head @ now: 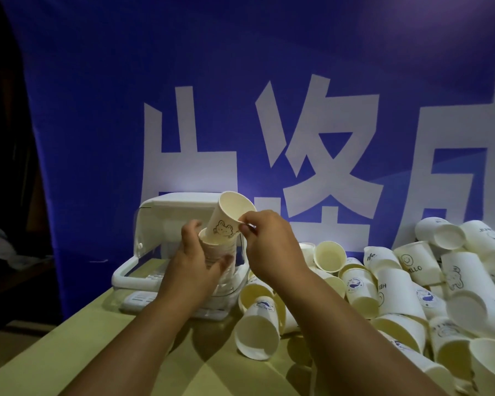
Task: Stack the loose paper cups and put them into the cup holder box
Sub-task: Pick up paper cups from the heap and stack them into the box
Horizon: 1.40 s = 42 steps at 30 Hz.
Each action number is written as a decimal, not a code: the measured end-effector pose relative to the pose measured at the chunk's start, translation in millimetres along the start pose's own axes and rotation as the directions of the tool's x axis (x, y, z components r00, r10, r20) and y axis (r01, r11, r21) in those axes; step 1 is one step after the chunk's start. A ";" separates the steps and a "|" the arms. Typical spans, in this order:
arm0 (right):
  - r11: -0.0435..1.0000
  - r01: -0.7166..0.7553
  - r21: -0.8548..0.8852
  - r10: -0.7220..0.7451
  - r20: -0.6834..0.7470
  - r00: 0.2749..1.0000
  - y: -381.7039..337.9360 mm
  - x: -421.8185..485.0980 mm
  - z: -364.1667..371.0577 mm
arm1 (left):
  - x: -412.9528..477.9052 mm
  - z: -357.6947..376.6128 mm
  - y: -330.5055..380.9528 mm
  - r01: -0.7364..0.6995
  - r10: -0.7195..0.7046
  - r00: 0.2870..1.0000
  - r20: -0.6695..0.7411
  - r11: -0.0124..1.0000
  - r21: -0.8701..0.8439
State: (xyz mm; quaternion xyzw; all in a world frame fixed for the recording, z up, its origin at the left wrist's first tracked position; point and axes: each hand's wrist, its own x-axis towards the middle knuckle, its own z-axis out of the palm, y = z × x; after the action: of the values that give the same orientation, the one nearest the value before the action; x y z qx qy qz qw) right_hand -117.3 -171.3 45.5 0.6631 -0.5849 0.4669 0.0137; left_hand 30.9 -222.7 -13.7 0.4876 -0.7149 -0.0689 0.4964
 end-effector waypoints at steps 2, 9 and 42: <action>0.997 0.034 -0.072 -0.034 -0.006 0.999 -0.4 -0.4 1.8 | -2.0 0.4 -0.2 -0.053 0.054 0.998 -0.031 0.998 0.032; 0.998 0.003 -0.065 0.002 0.085 0.996 -2.3 -5.1 2.1 | -3.0 1.5 -2.6 -0.175 0.178 0.984 -0.008 0.974 0.142; 0.809 -0.308 -0.500 0.345 -0.020 0.938 121.1 -35.9 -190.1 | -21.3 62.6 166.7 -0.344 0.265 0.890 0.370 0.924 0.164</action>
State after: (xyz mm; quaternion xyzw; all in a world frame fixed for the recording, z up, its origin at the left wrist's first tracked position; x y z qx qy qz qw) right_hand -323.2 -74.8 66.0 0.5431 -0.7901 0.2722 0.0820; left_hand -121.9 -144.7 38.6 0.4023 -0.8610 0.0083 0.3109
